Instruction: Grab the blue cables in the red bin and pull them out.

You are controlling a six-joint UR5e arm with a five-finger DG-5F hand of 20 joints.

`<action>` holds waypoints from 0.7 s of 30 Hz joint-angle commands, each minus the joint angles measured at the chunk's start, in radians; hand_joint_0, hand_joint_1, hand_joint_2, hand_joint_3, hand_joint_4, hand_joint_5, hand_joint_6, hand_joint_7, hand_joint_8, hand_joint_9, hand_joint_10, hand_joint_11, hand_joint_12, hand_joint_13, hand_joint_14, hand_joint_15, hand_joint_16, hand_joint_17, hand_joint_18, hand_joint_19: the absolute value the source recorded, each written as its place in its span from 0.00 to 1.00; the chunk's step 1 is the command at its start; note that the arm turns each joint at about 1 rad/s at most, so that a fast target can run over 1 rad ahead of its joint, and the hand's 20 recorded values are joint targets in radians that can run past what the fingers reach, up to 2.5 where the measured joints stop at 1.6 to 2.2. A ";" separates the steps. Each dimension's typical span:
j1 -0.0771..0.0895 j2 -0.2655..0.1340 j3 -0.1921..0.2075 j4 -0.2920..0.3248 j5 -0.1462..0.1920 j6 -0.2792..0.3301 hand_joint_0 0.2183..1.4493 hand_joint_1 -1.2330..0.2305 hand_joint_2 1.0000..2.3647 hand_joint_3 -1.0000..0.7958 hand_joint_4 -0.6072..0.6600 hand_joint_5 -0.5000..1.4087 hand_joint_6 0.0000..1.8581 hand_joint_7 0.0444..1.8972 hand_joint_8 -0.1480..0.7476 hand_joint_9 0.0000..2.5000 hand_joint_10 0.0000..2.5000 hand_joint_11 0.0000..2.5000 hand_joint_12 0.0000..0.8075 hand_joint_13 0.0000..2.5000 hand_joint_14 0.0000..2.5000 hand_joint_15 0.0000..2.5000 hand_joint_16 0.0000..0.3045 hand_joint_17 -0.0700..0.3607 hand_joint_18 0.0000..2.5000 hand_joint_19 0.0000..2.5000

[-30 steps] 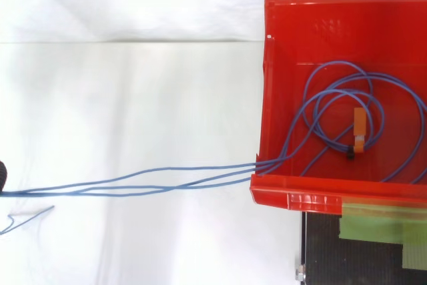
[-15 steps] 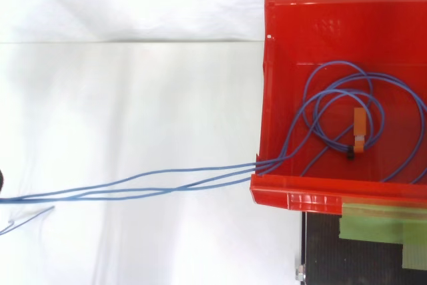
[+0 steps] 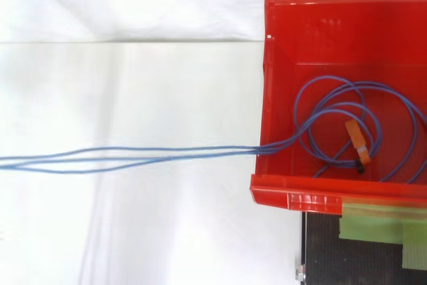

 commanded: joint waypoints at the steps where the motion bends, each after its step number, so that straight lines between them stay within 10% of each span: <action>1: 0.003 0.000 -0.001 0.158 0.001 0.221 0.55 0.18 0.00 0.00 0.47 0.83 0.13 0.49 0.37 0.65 0.01 0.71 0.30 0.59 0.58 0.61 0.12 0.35 0.53 0.57; 9: 0.003 0.000 -0.002 0.386 0.004 0.216 0.56 0.18 0.00 0.00 0.47 0.83 0.13 0.49 0.37 0.65 0.01 0.71 0.30 0.59 0.58 0.61 0.12 0.35 0.52 0.57; 21: -0.001 0.000 -0.162 0.830 -0.007 0.109 0.56 0.18 0.00 0.00 0.46 0.83 0.13 0.49 0.36 0.64 0.01 0.71 0.31 0.59 0.56 0.62 0.12 0.35 0.52 0.56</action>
